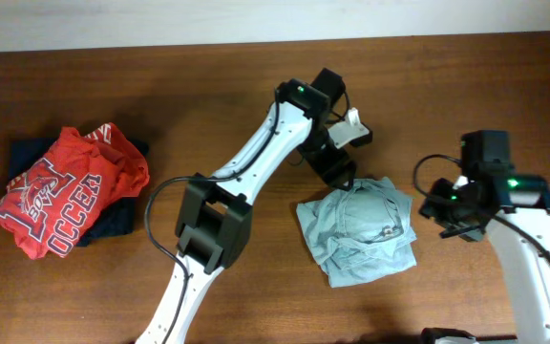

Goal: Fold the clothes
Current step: 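Grasp the folded blue bundle with the left gripper and lift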

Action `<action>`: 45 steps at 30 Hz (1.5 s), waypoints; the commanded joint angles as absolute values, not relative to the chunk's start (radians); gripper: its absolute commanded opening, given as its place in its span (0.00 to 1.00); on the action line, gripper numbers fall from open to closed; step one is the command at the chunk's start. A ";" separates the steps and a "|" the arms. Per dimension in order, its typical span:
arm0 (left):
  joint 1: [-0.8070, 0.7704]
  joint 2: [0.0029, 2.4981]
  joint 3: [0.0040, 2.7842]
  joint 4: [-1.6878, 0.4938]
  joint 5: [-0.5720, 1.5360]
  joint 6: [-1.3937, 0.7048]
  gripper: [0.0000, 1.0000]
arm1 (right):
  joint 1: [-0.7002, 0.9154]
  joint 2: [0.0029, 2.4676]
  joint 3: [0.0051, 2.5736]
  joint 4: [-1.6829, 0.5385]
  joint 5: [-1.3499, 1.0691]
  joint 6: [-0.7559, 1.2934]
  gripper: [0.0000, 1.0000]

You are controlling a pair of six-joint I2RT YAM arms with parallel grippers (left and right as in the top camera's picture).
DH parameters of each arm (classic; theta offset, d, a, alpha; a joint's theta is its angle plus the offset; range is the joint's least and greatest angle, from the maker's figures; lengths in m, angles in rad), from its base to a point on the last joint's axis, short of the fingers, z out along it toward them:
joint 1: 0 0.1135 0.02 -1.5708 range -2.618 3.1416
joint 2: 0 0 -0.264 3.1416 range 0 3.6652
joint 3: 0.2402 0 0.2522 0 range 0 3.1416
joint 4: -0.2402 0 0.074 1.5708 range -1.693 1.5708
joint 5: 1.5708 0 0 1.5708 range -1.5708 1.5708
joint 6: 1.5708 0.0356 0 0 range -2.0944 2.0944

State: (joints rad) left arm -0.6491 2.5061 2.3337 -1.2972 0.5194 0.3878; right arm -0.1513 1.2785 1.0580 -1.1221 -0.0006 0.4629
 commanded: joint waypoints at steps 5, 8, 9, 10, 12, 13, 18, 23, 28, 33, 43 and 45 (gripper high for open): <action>-0.702 2.650 2.323 -1.317 0.601 0.348 0.82 | -0.248 1.276 1.065 -1.132 -0.019 0.415 0.54; -0.729 2.667 2.323 -1.333 0.675 0.348 0.82 | -0.256 1.276 1.065 -1.134 -0.022 0.404 0.54; -0.739 2.667 2.323 -1.336 0.678 0.348 0.81 | -0.256 1.276 1.065 -1.134 -0.022 0.404 0.54; -0.749 2.667 2.323 -1.340 0.678 0.348 0.81 | -0.256 1.276 1.065 -1.134 -0.022 0.404 0.54; -0.771 2.666 2.324 -1.346 0.678 0.348 0.72 | -0.256 1.276 1.065 -1.134 -0.022 0.404 0.54; -0.781 2.666 2.324 -1.350 0.678 0.349 0.66 | -0.256 1.276 1.065 -1.134 -0.022 0.404 0.54; -0.797 2.666 2.340 -1.384 0.673 0.349 0.09 | -0.256 1.276 1.065 -1.134 -0.022 0.404 0.54; -0.731 2.665 2.445 -1.434 0.536 0.234 0.00 | -0.256 1.276 1.065 -1.140 -0.022 0.397 0.54; -0.623 2.664 2.609 -1.433 0.352 0.080 0.00 | -0.256 1.276 1.065 -1.142 -0.022 0.389 0.54; -0.529 2.664 2.697 -1.437 0.207 -0.002 0.00 | -0.256 1.276 1.065 -1.145 -0.022 0.373 0.54; -0.468 2.669 2.666 -1.446 0.078 -0.124 0.00 | -0.256 1.276 1.065 -1.145 -0.023 0.374 0.54; -0.466 2.671 2.655 -1.436 0.078 -0.123 0.00 | -0.256 1.276 1.065 -1.145 -0.022 0.373 0.54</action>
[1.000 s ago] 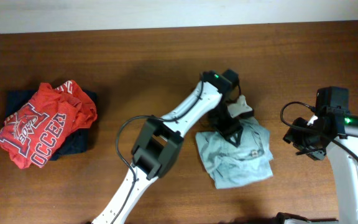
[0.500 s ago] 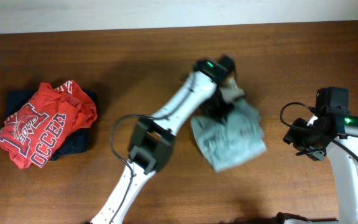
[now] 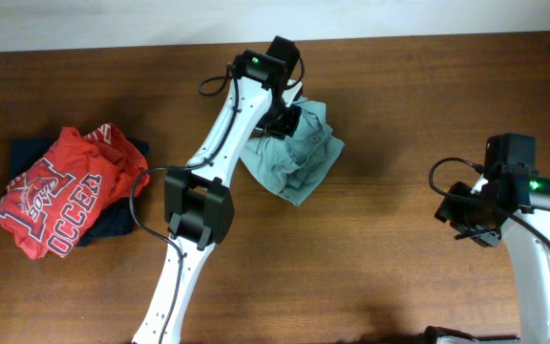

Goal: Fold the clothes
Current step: 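Grasp the folded blue bundle with the left gripper and lift, then carry the blue bundle leftward toward the red shirt with the left gripper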

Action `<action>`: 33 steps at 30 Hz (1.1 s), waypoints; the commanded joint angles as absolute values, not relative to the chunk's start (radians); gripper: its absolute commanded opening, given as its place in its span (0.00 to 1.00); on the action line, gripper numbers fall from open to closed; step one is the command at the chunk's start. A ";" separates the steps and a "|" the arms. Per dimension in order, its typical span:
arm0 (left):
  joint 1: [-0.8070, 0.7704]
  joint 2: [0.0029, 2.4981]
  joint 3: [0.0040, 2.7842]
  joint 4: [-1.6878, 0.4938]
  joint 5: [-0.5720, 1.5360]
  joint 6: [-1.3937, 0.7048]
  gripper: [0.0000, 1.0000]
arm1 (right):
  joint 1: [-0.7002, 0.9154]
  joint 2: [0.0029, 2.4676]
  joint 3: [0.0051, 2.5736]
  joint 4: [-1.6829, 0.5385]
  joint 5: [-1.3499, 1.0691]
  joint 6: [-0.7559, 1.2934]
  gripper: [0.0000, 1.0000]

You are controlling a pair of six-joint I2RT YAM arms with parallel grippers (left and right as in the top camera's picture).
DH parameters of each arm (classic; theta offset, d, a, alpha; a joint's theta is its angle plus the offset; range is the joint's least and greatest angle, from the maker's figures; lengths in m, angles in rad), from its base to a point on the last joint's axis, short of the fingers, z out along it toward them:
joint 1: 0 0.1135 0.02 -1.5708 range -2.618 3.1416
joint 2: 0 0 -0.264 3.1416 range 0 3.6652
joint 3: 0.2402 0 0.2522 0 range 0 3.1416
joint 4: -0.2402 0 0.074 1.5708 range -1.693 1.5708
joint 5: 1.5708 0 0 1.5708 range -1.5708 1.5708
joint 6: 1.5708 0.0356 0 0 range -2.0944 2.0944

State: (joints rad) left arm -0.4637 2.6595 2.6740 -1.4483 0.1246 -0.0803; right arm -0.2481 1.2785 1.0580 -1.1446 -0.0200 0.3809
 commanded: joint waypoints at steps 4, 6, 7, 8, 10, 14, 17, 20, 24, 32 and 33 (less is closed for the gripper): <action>-0.463 2.671 2.638 -1.417 0.078 -0.122 0.00 | -0.256 1.276 1.065 -1.145 -0.022 0.373 0.54; -0.458 2.671 2.633 -1.406 0.078 -0.119 0.00 | -0.256 1.276 1.065 -1.145 -0.022 0.374 0.54; -0.455 2.673 2.628 -1.399 0.082 -0.118 0.00 | -0.256 1.276 1.065 -1.145 -0.022 0.374 0.54; -0.450 2.674 2.619 -1.389 0.086 -0.118 0.00 | -0.256 1.276 1.065 -1.145 -0.022 0.374 0.54; -0.440 2.678 2.595 -1.369 0.115 -0.098 0.00 | -0.256 1.276 1.065 -1.145 -0.022 0.374 0.54; -0.415 2.691 2.545 -1.328 0.223 -0.047 0.01 | -0.256 1.276 1.065 -1.145 -0.022 0.374 0.54; -0.397 2.699 2.529 -1.319 0.259 -0.023 0.03 | -0.256 1.276 1.065 -1.145 -0.022 0.374 0.54; -0.378 2.701 2.529 -1.320 0.317 0.025 0.13 | -0.256 1.276 1.065 -1.145 -0.022 0.373 0.54; -0.352 2.701 2.528 -1.321 0.383 0.055 0.50 | -0.256 1.276 1.065 -1.145 -0.022 0.374 0.54; -0.311 2.714 2.525 -1.316 0.408 0.130 0.75 | -0.256 1.276 1.065 -1.140 -0.022 0.374 0.54; -0.305 2.720 2.525 -1.316 0.420 0.134 0.76 | -0.256 1.276 1.065 -1.140 -0.022 0.374 0.54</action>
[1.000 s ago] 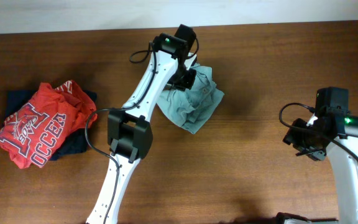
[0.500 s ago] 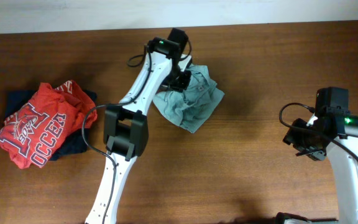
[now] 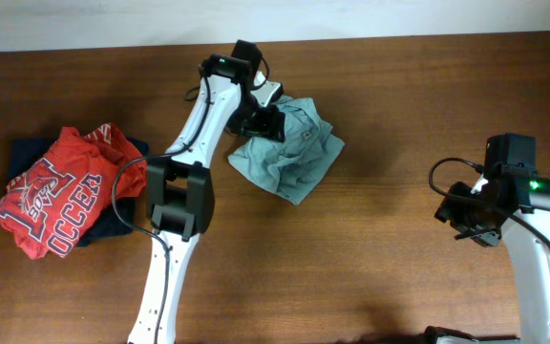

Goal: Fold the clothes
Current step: 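Carry the blue bundle leftward toward the red shirt with the left gripper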

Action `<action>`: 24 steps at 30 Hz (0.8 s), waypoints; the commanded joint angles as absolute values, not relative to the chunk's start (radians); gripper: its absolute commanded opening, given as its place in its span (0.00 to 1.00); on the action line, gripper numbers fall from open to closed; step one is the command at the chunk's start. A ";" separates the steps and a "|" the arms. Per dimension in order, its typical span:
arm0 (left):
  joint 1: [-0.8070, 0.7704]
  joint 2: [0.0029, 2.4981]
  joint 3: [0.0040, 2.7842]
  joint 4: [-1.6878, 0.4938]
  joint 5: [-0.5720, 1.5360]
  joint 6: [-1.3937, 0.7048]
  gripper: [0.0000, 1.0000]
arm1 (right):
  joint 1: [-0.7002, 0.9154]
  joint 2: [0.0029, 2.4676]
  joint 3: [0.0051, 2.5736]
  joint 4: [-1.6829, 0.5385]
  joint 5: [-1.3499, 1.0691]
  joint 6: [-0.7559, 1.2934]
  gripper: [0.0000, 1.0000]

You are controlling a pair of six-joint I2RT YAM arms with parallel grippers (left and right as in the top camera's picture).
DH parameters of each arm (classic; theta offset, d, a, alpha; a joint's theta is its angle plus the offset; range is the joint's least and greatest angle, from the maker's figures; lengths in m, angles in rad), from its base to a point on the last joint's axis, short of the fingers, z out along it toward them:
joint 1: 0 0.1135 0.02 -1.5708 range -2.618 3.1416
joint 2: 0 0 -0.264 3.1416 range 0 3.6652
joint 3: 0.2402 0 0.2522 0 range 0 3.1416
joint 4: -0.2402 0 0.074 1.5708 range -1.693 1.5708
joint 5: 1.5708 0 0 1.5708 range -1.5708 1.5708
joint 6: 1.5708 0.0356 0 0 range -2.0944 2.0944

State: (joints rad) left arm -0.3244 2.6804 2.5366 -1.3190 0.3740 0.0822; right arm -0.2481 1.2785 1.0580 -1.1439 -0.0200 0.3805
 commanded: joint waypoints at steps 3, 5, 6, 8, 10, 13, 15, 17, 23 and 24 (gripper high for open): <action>-0.284 2.751 2.523 -1.317 0.547 0.200 0.76 | -0.256 1.276 1.065 -1.141 -0.023 0.374 0.54; -0.269 2.772 2.523 -1.317 0.636 0.223 0.76 | -0.256 1.276 1.065 -1.141 -0.023 0.374 0.54; -0.263 2.782 2.523 -1.317 0.670 0.235 0.76 | -0.256 1.276 1.065 -1.142 -0.023 0.374 0.54; -0.257 2.798 2.523 -1.320 0.702 0.241 0.76 | -0.256 1.276 1.065 -1.141 -0.022 0.374 0.54; -0.259 2.800 2.522 -1.328 0.704 0.241 0.76 | -0.256 1.276 1.065 -1.140 -0.022 0.374 0.54; -0.278 2.800 2.523 -1.336 0.704 0.242 0.75 | -0.256 1.276 1.065 -1.136 -0.022 0.374 0.54; -0.297 2.800 2.522 -1.346 0.702 0.242 0.69 | -0.256 1.276 1.065 -1.130 -0.023 0.374 0.54; -0.316 2.801 2.521 -1.355 0.699 0.242 0.62 | -0.256 1.276 1.065 -1.128 -0.023 0.374 0.54; -0.358 2.801 2.521 -1.360 0.627 0.241 0.30 | -0.256 1.276 1.065 -1.126 -0.023 0.374 0.54; -0.362 2.801 2.521 -1.359 0.624 0.241 0.22 | -0.256 1.276 1.065 -1.126 -0.022 0.374 0.54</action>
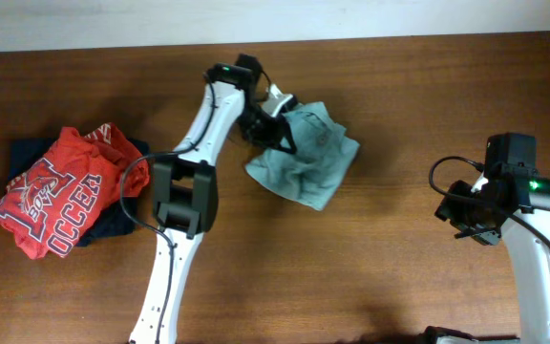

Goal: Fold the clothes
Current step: 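Carry the blue bundle leftward toward the red shirt with the left gripper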

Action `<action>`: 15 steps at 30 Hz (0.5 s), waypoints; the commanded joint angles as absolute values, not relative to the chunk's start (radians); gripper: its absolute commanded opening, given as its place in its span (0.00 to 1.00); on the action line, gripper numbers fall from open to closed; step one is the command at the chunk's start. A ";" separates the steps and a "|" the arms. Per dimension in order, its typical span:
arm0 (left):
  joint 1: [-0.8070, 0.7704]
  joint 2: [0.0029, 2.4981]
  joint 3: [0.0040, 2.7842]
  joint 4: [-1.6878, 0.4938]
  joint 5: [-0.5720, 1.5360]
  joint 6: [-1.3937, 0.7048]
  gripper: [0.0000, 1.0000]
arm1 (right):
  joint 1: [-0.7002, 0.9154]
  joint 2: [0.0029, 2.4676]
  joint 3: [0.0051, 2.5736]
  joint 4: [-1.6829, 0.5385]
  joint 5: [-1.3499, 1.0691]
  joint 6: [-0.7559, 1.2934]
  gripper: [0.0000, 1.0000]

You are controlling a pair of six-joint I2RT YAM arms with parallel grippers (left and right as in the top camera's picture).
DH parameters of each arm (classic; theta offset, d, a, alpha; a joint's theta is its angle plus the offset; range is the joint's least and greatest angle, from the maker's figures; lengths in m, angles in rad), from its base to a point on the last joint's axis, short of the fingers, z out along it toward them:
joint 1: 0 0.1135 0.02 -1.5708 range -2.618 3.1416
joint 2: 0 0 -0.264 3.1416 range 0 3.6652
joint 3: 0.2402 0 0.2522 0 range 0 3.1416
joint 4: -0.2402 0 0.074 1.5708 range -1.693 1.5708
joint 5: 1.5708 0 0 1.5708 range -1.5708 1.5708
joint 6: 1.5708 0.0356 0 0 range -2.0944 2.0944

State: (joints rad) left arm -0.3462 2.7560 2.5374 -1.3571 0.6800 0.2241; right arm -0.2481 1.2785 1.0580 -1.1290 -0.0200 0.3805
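Observation:
A crumpled pale green shirt (pixel 308 161) lies bunched at the far middle of the wooden table. My left gripper (pixel 271 130) is at its upper left edge and looks shut on the cloth. A red printed T-shirt (pixel 60 191) lies heaped on a dark navy garment (pixel 113 222) at the far left. My right gripper (pixel 464 225) hovers over bare wood at the right, well away from any cloth; its fingers are too small and dark to read.
The table's far edge (pixel 399 36) meets a white wall close behind the green shirt. The left arm's base block (pixel 184 191) stands between the two piles. A black cable (pixel 442 177) loops beside the right arm.
The green shirt and my left gripper have shifted a little right and toward me, and the cloth has spread slightly. The right arm has not moved.
The green shirt first lay crumpled at centre right, with my left gripper at its top edge and my right gripper beside it. Then it was at the far middle in my left gripper, the right arm farther right. It has since shifted slightly there.

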 commanded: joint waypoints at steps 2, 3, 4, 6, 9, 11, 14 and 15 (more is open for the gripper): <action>-0.367 2.801 2.521 -1.356 0.624 0.242 0.03 | -0.256 1.276 1.065 -1.126 -0.022 0.374 0.54; -0.369 2.801 2.521 -1.356 0.625 0.241 0.00 | -0.256 1.276 1.065 -1.126 -0.022 0.374 0.54; -0.369 2.801 2.521 -1.358 0.625 0.241 0.00 | -0.256 1.276 1.065 -1.126 -0.022 0.374 0.54; -0.370 2.800 2.529 -1.375 0.625 0.241 0.00 | -0.256 1.276 1.065 -1.126 -0.022 0.374 0.54; -0.363 2.797 2.590 -1.441 0.625 0.241 0.00 | -0.256 1.276 1.065 -1.126 -0.022 0.374 0.54; -0.356 2.792 2.663 -1.495 0.614 0.241 0.00 | -0.256 1.276 1.065 -1.126 -0.022 0.374 0.54; -0.344 2.772 2.795 -1.564 0.519 0.210 0.00 | -0.256 1.276 1.065 -1.126 -0.022 0.374 0.54; -0.341 2.764 2.838 -1.582 0.467 0.189 0.00 | -0.256 1.276 1.065 -1.126 -0.022 0.374 0.54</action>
State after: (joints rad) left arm -0.3611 2.7911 2.7163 -1.5585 0.5869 0.2241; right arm -0.2481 1.2785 1.0580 -1.1290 -0.0200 0.3805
